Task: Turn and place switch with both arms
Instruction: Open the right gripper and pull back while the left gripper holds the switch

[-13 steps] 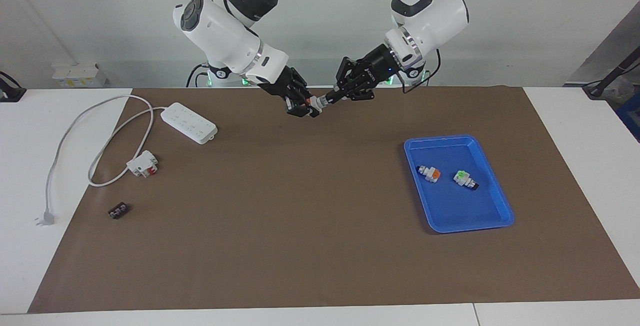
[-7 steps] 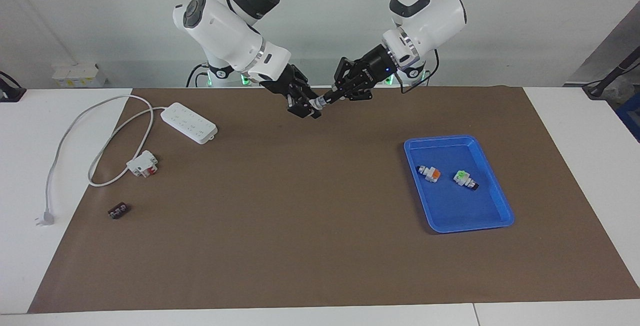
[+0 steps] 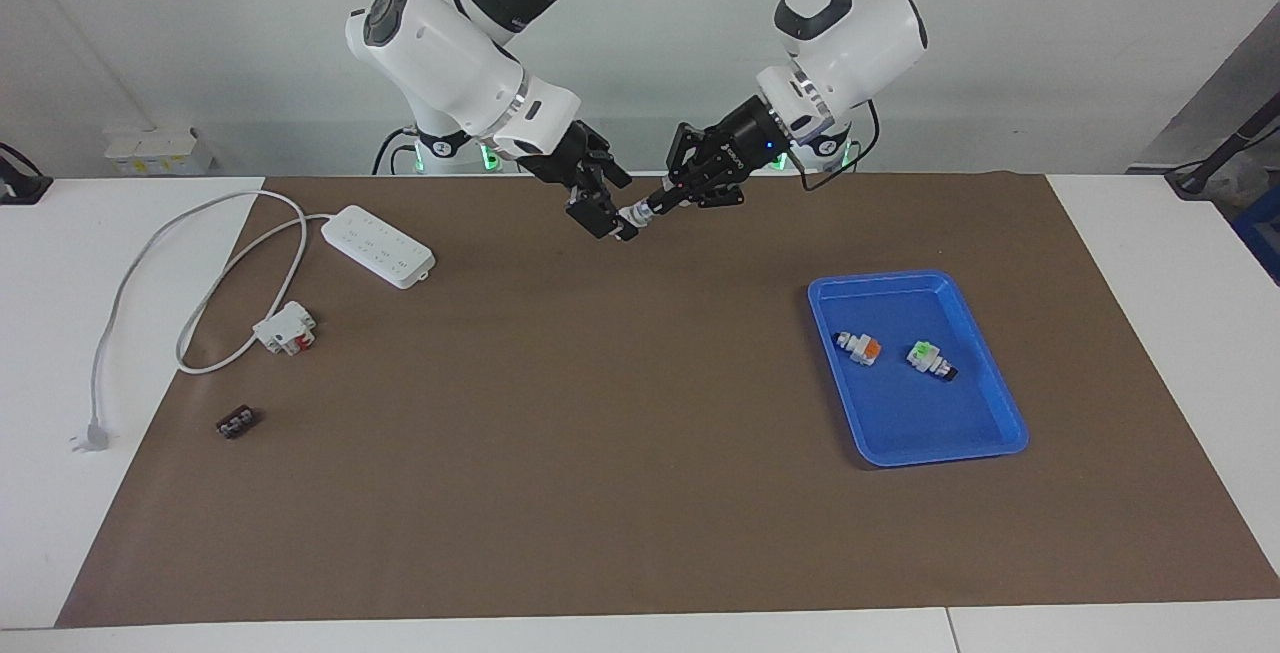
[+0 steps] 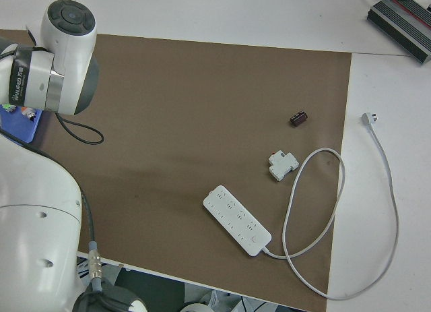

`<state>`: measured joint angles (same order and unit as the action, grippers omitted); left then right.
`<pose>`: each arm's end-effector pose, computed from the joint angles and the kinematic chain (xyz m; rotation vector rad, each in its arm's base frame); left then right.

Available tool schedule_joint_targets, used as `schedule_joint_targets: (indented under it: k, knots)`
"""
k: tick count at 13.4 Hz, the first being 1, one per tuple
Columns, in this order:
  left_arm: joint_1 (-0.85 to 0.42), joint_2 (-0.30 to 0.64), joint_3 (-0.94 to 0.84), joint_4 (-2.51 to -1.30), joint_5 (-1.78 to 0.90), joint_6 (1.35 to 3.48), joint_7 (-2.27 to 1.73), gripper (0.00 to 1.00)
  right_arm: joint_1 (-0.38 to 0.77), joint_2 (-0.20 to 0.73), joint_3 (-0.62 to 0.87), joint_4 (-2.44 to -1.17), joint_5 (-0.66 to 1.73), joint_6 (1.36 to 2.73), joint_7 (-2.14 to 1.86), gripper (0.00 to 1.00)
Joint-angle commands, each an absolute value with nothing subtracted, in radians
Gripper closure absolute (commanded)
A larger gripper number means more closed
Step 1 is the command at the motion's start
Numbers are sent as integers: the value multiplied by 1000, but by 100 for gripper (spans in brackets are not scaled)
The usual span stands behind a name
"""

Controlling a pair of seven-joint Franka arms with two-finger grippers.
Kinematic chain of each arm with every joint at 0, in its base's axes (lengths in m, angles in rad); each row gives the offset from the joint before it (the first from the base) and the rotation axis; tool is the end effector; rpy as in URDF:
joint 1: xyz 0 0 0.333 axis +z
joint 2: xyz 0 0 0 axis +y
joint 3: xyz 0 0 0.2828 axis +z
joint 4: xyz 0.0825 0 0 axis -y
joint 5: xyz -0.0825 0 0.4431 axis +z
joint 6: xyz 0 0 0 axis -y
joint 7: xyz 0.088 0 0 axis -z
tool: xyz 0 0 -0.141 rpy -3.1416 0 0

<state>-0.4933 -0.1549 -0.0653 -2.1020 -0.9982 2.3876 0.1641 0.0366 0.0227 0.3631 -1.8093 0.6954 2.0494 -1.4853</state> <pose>0.5156 -0.3553 0.4623 2.2493 -0.1317 0.2823 0.5869 0.3054 0.4808 -1.7908 -1.8850 -0.7005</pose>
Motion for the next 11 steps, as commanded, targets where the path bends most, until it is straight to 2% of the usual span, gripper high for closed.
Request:
schedule_joint_targets:
  k: [1, 3, 9, 11]
  knots:
    - [-491, -161, -52, -2108, -852, 2327, 80, 100, 37, 2, 330, -1830, 632, 2042, -1427, 0]
    - [-459, -163, -52, -2117, -760, 2312, 14, 100, 66, 2, 266, -1830, 589, 1985, -1382, 0]
    - [-290, -173, -51, -2123, -517, 2142, -9, 100, 77, 12, 123, -1815, 301, 1999, -1149, 0]
    - [-230, -178, -52, -2138, -393, 2100, -14, 100, 78, 17, 71, -1802, 287, 1996, -1001, 0]
